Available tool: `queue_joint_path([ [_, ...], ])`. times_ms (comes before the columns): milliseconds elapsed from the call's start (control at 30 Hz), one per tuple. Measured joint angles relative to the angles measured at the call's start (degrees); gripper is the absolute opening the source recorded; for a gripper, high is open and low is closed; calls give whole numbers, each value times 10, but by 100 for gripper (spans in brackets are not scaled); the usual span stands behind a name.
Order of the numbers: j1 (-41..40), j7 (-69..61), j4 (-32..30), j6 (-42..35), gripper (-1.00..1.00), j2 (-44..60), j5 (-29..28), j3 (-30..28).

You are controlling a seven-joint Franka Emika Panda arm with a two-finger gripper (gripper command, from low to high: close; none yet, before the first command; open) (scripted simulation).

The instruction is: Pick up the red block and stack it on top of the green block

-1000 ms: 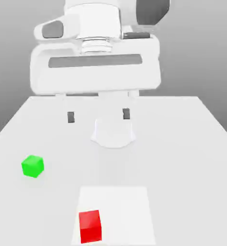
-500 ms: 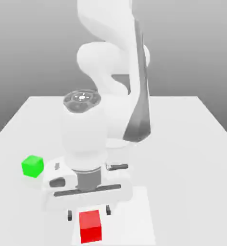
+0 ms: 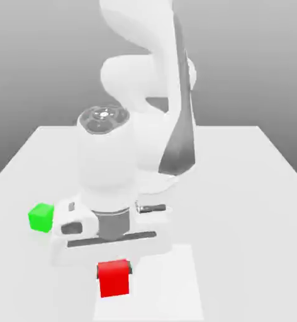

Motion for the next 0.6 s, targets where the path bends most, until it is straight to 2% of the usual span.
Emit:
queue_joint_path([
  [133,-129,-50,-62,-10,-100,-76,-61,-51],
  [367,-234,-165,-175,-12,-100,-192,-126,-135],
  [600,-181,-267,-183,26,-100,-142,-9,-183],
])
